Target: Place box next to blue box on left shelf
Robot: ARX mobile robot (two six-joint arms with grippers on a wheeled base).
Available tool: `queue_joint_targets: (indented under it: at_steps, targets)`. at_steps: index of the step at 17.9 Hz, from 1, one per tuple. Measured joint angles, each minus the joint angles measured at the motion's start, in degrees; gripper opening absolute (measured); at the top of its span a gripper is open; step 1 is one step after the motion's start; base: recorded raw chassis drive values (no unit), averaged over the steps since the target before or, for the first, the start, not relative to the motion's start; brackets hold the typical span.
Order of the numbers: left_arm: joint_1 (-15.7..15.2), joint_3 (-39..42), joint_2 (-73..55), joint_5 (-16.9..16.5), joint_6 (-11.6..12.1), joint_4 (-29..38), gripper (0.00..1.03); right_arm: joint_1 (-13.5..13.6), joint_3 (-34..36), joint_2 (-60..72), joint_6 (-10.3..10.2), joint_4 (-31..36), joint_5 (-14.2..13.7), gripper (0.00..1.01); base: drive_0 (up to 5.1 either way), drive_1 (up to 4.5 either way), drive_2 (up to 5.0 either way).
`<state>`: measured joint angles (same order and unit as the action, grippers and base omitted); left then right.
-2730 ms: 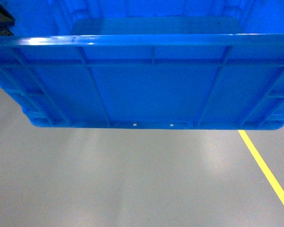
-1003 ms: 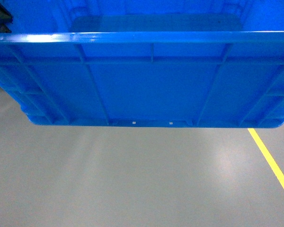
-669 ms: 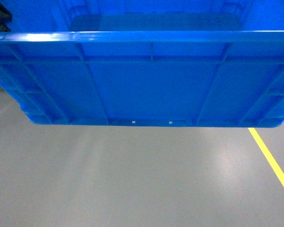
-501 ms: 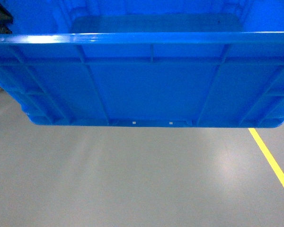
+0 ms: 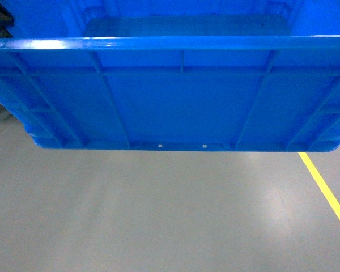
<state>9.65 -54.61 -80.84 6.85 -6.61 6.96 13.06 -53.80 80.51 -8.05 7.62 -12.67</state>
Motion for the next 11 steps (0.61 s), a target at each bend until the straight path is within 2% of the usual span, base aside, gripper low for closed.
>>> queue_joint_targets:
  at_steps: [11]
  targets:
    - [0.0,0.0,0.0,-0.1,0.0,0.1,0.08,0.0,0.0,0.0,0.0,-0.1,0.0,0.07,0.0,4.25,-4.3]
